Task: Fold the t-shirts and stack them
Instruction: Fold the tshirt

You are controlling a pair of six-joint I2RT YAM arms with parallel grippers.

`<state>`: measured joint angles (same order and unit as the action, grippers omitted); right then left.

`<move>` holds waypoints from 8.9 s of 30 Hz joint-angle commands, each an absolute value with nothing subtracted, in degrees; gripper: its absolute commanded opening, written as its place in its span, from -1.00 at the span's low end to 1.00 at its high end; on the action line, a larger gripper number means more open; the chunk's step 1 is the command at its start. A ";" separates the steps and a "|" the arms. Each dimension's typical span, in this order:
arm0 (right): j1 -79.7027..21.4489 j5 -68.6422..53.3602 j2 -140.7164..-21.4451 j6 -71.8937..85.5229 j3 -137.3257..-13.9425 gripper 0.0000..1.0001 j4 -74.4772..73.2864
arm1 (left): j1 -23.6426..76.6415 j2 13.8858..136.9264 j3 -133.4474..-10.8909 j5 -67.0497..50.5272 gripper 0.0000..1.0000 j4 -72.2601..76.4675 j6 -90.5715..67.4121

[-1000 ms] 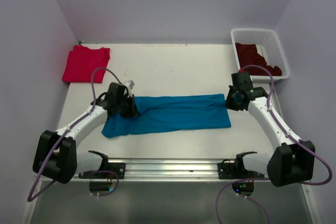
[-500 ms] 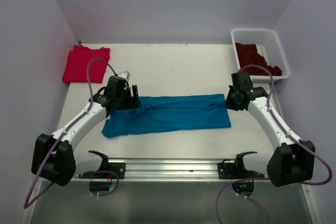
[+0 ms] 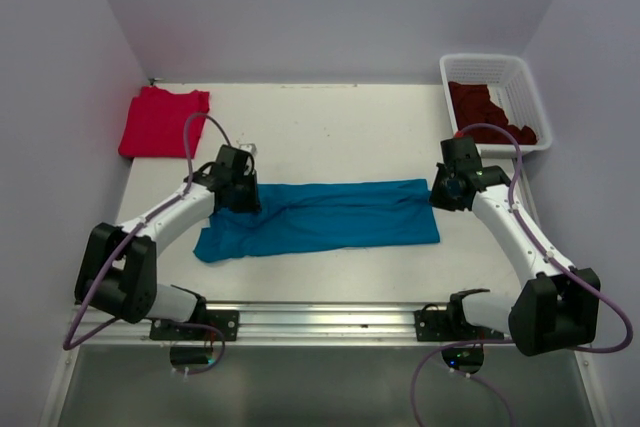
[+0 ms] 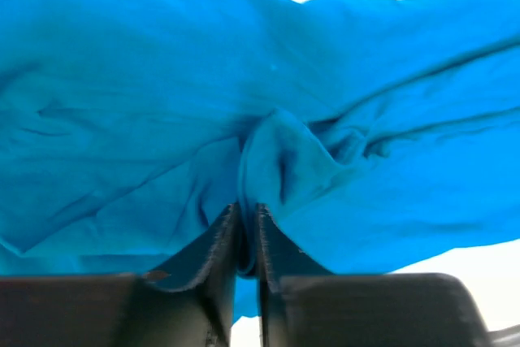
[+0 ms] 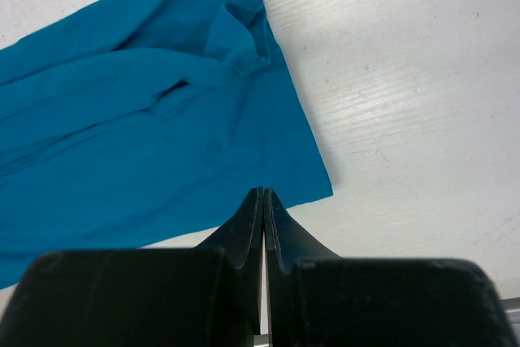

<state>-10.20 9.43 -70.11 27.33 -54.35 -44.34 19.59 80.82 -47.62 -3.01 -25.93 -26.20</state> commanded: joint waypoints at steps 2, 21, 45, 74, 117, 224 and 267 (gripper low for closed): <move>-10.46 9.84 -68.73 26.63 -54.93 -1.00 -44.82 | 19.95 75.33 -46.15 -6.42 -0.83 -25.84 -26.80; -10.46 9.84 -69.34 26.63 -55.99 -1.00 -44.74 | 26.36 66.27 -36.30 -12.48 -0.71 -27.86 -33.57; -10.55 10.81 -67.06 26.28 -55.02 -1.00 -45.53 | 25.93 86.84 -53.00 2.55 -0.17 -28.39 -29.88; -10.46 10.46 -67.24 26.37 -54.93 -1.00 -45.18 | 25.66 79.11 -50.63 7.12 -1.00 -33.74 -33.75; -10.46 8.17 -67.85 26.19 -54.31 -1.00 -42.72 | 24.88 72.91 -49.21 9.40 0.84 -28.86 -35.95; -10.63 0.53 -72.96 30.50 -47.73 -1.00 -37.09 | 11.69 138.69 -106.70 -20.21 -0.66 -21.53 -21.44; -25.46 -5.53 -77.88 36.73 -33.32 -1.00 -29.44 | 11.51 148.53 -120.58 -27.50 -0.68 -24.26 -26.62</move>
